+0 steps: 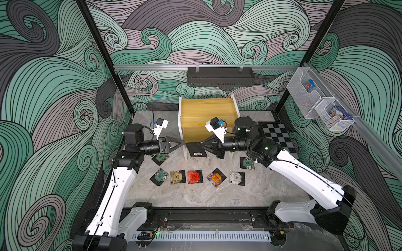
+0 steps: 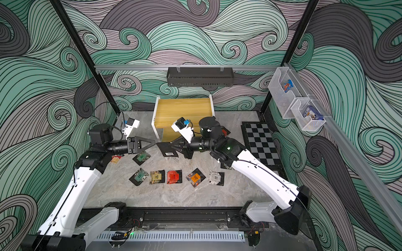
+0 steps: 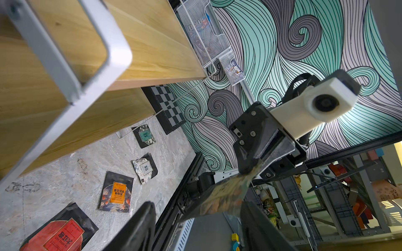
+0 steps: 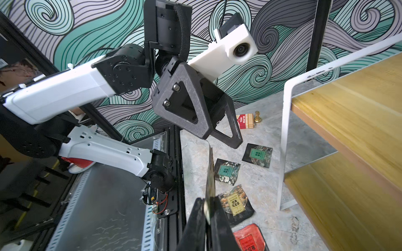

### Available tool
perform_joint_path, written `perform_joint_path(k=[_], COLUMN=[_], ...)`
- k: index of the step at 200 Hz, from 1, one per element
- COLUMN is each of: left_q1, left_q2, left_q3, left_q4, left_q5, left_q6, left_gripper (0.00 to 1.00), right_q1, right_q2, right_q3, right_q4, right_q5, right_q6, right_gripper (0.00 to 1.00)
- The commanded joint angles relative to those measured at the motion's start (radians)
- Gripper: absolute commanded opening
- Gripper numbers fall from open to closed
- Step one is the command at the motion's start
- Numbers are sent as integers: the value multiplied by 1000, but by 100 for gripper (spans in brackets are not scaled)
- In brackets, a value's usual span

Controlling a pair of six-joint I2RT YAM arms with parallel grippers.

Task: Remove the tea bags from the shelf
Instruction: Pick up the tea bag from the shelf, then place the tea bag at the center of the board.

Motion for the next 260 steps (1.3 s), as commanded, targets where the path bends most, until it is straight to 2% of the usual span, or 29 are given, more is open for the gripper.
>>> perform_joint_path(k=[1, 31, 52, 82, 118, 133, 143, 154, 180, 213, 260], left_q1=[-16, -40, -71, -90, -91, -91, -92, -91, -87, -76, -40], left_q2=[-18, -15, -21, -27, -30, -30, -30, -31, -35, -41, -55], left_q3=[36, 35, 19, -17, -16, -15, -7, 12, 70, 137, 165], left_q4=[55, 76, 122, 216, 201, 192, 164, 109, -86, -310, -462], left_q5=[48, 51, 33, 18, -5, -11, -23, -44, -163, -379, -635], left_q6=[1, -5, -29, -88, -79, -71, -49, -2, 150, 267, 343], left_gripper=[65, 64, 57, 41, 18, 7, 0, 0, 0, 0, 0], right_q1=[-18, -21, -21, -27, -42, -49, -56, -68, -111, -168, -223], right_q2=[21, 52, 73, 98, 113, 110, 103, 92, 49, -26, -135], right_q3=[40, 69, 89, 111, 115, 113, 109, 99, 60, -23, -124], right_q4=[2, 3, 2, 3, 3, 3, 3, 3, 3, 2, -39], right_q5=[-75, -105, -112, -122, -130, -130, -115, -101, -77, -59, 22], right_q6=[69, 86, 95, 105, 113, 115, 117, 118, 122, 115, 64], right_gripper=[10, 10, 10, 10, 12, 17, 25, 33, 46, 52, 61])
